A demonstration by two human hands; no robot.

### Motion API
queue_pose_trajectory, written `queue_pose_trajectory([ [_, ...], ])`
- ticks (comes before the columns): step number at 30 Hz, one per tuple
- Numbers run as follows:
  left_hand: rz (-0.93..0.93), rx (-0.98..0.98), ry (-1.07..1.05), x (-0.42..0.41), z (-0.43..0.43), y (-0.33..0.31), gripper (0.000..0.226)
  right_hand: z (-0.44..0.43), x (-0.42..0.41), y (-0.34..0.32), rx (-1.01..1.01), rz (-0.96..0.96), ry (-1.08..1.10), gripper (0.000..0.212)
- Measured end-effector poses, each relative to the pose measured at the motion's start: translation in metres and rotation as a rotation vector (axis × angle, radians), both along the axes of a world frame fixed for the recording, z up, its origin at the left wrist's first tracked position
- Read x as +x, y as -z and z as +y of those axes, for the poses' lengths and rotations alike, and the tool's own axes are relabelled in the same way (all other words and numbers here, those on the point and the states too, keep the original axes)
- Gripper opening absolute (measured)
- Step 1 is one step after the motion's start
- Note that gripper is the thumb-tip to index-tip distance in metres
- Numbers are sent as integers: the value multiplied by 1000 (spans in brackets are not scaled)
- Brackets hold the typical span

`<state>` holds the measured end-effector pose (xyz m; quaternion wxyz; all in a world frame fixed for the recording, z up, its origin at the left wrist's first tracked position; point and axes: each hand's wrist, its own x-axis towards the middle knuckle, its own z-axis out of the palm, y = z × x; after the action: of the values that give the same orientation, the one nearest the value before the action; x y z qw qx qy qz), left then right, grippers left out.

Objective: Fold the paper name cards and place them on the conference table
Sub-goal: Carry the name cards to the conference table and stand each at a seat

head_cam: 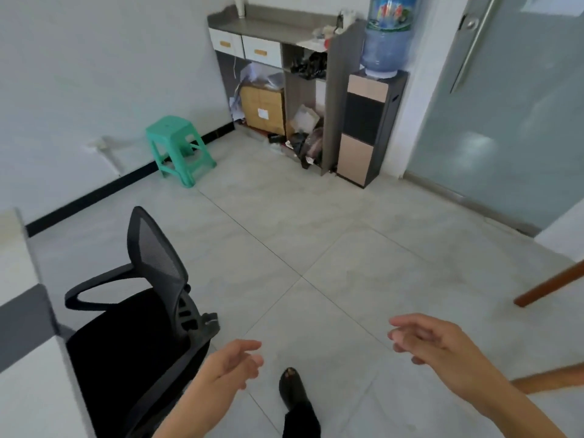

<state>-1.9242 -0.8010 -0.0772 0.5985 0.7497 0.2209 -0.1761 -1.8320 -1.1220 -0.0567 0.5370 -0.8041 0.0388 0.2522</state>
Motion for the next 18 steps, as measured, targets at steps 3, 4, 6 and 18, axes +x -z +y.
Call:
queue_pose_trajectory([
  [3, -10, 2, -49, 68, 38, 1, 34, 44, 63, 9, -8, 36, -50, 16],
  [4, -28, 10, -53, 93, 51, -3, 26, 61, 86, 9, -4, 37, -60, 17],
  [6, -80, 27, -83, 139, 78, -14, 25, 94, 131, 1, 0, 30, -94, 17],
  [18, -52, 72, -275, 343, 218, -15, 17, 245, 404, 7, 5, 40, -290, 16],
])
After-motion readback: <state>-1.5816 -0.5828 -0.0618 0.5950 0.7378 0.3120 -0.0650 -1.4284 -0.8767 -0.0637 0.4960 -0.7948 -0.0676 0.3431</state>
